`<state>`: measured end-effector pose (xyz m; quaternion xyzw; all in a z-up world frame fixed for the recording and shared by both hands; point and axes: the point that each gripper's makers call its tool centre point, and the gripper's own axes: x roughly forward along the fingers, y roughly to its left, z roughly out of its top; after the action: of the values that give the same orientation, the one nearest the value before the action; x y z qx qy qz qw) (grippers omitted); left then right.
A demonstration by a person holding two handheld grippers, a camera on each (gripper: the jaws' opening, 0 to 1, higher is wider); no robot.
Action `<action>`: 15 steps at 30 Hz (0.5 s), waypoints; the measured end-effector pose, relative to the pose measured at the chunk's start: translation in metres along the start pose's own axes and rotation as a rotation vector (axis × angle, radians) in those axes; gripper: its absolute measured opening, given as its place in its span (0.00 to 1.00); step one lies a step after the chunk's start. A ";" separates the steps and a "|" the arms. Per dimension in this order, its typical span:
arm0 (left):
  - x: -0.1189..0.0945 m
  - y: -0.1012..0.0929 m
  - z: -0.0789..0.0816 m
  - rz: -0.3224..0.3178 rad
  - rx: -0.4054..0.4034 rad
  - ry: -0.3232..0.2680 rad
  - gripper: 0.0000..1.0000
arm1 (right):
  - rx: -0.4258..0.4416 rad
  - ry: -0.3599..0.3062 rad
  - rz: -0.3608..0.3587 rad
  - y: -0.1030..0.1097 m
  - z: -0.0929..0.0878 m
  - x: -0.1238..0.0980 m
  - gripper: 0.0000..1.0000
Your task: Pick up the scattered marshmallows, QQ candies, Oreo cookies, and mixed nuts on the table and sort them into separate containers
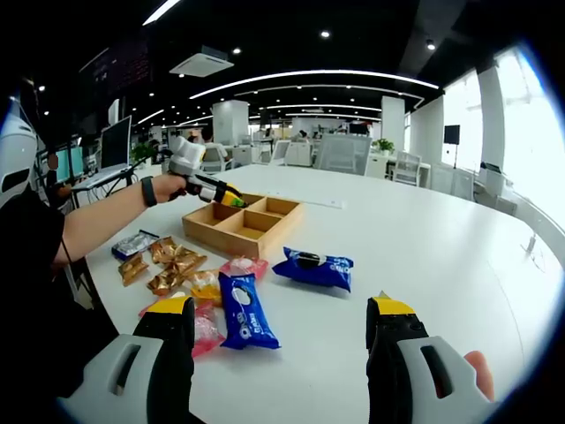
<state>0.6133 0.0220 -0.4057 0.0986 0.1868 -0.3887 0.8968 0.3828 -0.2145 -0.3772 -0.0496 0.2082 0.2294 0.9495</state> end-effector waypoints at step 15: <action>-0.010 0.010 0.013 0.024 -0.027 -0.081 0.42 | -0.006 -0.002 0.001 0.001 0.002 0.000 0.75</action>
<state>0.6178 0.0311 -0.3890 0.0729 0.1544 -0.3792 0.9094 0.3826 -0.2133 -0.3754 -0.0518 0.2064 0.2308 0.9494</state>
